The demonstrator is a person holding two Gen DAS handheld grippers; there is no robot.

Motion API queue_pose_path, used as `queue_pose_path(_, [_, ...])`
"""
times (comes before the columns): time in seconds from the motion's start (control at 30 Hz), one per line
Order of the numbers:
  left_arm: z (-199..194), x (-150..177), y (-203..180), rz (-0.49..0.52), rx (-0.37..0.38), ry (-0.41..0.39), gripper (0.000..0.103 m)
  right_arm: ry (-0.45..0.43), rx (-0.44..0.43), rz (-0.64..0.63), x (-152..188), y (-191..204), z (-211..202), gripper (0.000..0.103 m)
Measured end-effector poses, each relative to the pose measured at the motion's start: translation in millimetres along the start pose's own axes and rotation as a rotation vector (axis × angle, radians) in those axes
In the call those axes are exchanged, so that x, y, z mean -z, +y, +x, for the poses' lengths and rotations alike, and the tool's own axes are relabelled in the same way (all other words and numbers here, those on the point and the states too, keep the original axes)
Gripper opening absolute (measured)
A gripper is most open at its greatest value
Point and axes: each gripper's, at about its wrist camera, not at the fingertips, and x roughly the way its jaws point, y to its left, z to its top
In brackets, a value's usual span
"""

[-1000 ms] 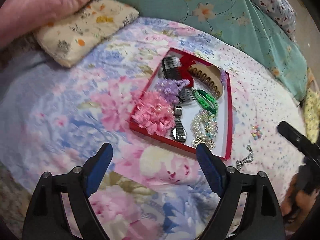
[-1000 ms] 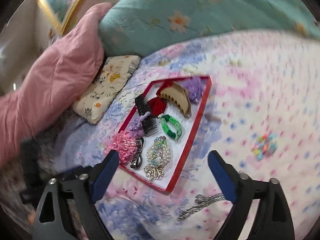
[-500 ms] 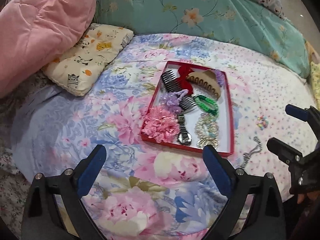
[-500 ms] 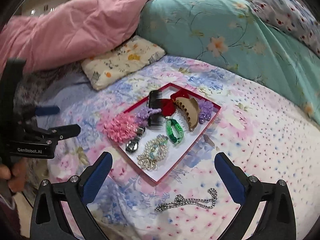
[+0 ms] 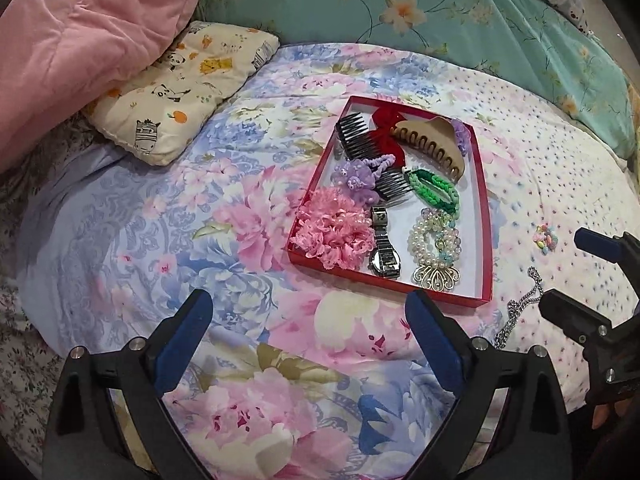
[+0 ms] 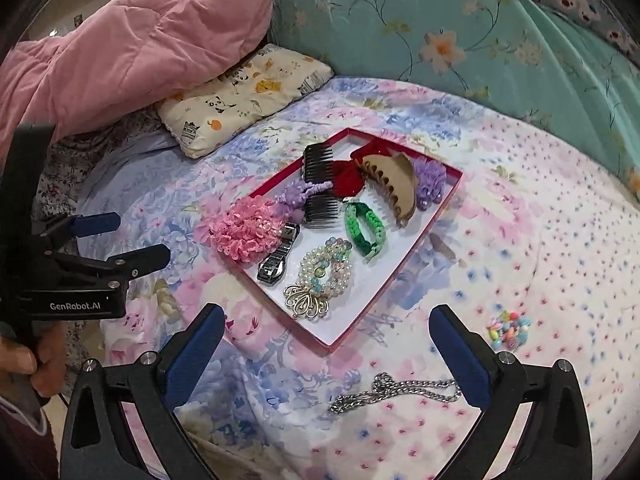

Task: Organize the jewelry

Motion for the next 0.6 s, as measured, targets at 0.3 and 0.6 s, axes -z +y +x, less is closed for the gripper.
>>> queue_pose_path(0.3, [9, 2, -3, -0.001, 0.004, 0.018, 0.098, 0.043, -0.021, 0.029, 4, -2, 15, 0.103])
queue_pose_path(0.6, [7, 2, 1, -0.021, 0.0, 0.001, 0.098, 0.017, -0.025, 0.062, 2, -9, 12, 0.103])
